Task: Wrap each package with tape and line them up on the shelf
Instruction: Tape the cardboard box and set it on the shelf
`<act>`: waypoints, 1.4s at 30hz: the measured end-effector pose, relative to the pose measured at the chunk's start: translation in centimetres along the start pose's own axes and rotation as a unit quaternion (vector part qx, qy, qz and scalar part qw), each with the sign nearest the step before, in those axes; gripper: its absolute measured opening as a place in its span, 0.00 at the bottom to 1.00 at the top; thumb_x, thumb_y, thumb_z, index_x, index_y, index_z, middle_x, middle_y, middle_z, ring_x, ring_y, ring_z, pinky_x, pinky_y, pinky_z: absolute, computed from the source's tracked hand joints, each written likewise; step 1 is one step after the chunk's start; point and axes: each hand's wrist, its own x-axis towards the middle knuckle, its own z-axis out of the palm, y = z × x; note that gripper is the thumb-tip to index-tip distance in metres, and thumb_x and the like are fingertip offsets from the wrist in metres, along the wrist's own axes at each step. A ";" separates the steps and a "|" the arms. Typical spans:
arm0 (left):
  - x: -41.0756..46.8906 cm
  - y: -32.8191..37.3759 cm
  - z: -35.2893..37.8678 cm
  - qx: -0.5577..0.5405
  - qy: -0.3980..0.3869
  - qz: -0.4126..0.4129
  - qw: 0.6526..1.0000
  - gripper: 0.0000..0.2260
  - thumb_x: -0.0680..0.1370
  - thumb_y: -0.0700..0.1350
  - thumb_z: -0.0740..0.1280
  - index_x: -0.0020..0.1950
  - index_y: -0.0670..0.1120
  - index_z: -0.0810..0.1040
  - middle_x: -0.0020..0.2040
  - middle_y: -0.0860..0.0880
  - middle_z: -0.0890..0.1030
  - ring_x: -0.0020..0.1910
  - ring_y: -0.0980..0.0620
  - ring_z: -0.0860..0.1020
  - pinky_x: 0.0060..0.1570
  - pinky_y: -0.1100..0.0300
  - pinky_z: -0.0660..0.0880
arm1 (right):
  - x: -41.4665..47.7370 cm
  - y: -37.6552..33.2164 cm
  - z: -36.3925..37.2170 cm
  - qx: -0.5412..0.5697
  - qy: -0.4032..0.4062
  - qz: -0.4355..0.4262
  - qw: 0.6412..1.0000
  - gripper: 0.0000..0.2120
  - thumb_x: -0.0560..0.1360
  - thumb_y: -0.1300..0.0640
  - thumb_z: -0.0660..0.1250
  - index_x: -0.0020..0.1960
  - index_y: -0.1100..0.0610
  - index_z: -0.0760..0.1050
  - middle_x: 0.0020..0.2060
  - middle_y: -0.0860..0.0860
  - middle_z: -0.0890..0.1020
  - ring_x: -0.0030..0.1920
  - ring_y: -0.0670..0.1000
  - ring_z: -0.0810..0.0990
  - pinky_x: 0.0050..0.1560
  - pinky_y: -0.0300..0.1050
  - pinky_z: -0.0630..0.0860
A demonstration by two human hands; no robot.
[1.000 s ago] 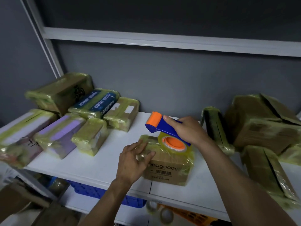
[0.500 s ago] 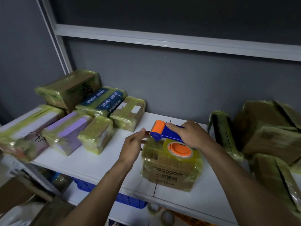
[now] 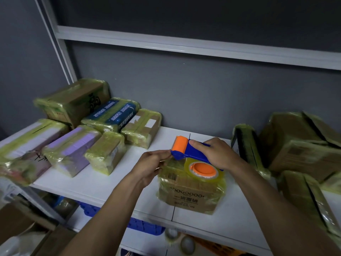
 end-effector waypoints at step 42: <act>1.9 -3.2 -7.1 0.010 0.177 -0.025 0.984 0.10 0.70 0.52 0.79 0.46 0.48 0.86 0.43 0.54 0.86 0.38 0.52 0.72 0.35 0.58 0.64 | 1.6 -3.5 -1.0 -0.222 -0.045 0.038 0.973 0.36 0.65 0.17 0.58 0.34 0.52 0.67 0.32 0.50 0.74 0.34 0.51 0.75 0.34 0.45 0.67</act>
